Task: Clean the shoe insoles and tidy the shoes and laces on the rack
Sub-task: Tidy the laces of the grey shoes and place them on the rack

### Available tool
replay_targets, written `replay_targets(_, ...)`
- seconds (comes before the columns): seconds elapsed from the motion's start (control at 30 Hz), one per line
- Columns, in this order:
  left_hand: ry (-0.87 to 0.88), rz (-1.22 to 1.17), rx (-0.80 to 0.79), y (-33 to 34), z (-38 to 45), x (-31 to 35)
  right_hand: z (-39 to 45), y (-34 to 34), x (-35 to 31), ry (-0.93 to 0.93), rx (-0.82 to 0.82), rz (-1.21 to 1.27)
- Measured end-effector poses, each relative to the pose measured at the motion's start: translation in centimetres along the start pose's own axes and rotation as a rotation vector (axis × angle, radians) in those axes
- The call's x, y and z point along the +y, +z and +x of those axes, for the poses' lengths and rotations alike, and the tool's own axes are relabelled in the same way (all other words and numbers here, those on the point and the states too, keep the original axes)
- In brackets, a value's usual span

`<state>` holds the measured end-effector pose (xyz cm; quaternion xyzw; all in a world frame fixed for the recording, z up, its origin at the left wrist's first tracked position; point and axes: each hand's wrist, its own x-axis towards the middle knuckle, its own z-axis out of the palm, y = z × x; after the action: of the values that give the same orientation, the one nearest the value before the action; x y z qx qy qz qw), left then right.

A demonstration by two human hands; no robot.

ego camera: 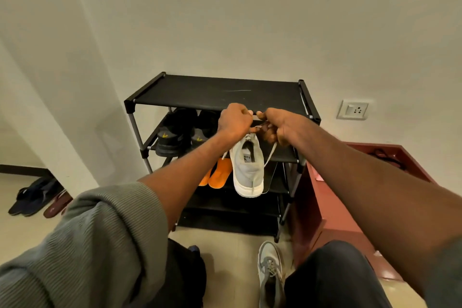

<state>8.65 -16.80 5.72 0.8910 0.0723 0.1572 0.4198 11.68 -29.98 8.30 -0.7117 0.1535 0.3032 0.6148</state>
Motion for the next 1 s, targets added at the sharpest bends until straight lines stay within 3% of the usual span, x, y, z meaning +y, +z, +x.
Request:
replay_targets(0.23, 0.296, -0.003, -0.169, -1.7, -1.5, -0.9, 0.3, 0.6, 0.2, 0.016, -0.021, 0.127)
replay_targets(0.33, 0.215, -0.117, -0.231, -2.1, -1.4, -3.6, 0.4, 0.8, 0.3, -0.026, -0.039, 0.116)
replay_targets(0.47, 0.056, -0.204, -0.178, -0.6, -0.7, -5.9, 0.7, 1.0, 0.2, -0.057, -0.029, 0.021)
replay_targets(0.63, 0.030, -0.387, -0.476, 2.0, 0.5, -4.5, 0.8, 0.1, 0.2, -0.138, -0.015, -0.041)
replay_targets(0.77, 0.059, -0.331, -0.555, 2.9, 1.4, -6.2, 0.3, -1.6, -0.3, -0.166, -0.031, 0.028)
replay_targets(0.87, 0.074, -0.349, -0.522, 3.4, 1.3, -7.2, -1.0, -2.6, -1.7, -0.242, -0.130, 0.071)
replay_targets(1.0, 0.030, -0.325, -0.413, 5.0, 1.9, -7.2, -3.5, -2.5, -4.2, -0.380, -0.095, -0.041)
